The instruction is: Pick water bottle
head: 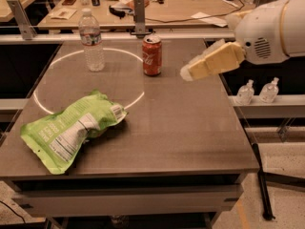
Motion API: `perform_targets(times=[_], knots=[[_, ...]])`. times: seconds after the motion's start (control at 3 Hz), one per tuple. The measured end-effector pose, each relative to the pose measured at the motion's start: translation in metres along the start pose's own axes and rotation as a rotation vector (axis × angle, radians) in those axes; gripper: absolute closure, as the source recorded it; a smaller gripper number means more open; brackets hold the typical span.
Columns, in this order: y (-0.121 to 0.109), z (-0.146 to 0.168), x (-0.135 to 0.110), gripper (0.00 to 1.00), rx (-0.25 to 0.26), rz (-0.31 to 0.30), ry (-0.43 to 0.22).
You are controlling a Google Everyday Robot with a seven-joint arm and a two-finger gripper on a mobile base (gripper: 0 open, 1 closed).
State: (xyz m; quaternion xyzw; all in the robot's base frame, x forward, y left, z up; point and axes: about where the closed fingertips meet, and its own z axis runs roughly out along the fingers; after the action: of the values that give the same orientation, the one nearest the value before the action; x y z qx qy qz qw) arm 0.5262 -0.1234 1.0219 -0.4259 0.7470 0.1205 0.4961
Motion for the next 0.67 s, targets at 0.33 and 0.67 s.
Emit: perform_targets(times=[0.33,0.67], knots=[[0.001,0.031,-0.016,0.00,-0.043,-0.036,-0.023],[0.001,0.066,-0.035,0.00,-0.073,-0.054,-0.026]])
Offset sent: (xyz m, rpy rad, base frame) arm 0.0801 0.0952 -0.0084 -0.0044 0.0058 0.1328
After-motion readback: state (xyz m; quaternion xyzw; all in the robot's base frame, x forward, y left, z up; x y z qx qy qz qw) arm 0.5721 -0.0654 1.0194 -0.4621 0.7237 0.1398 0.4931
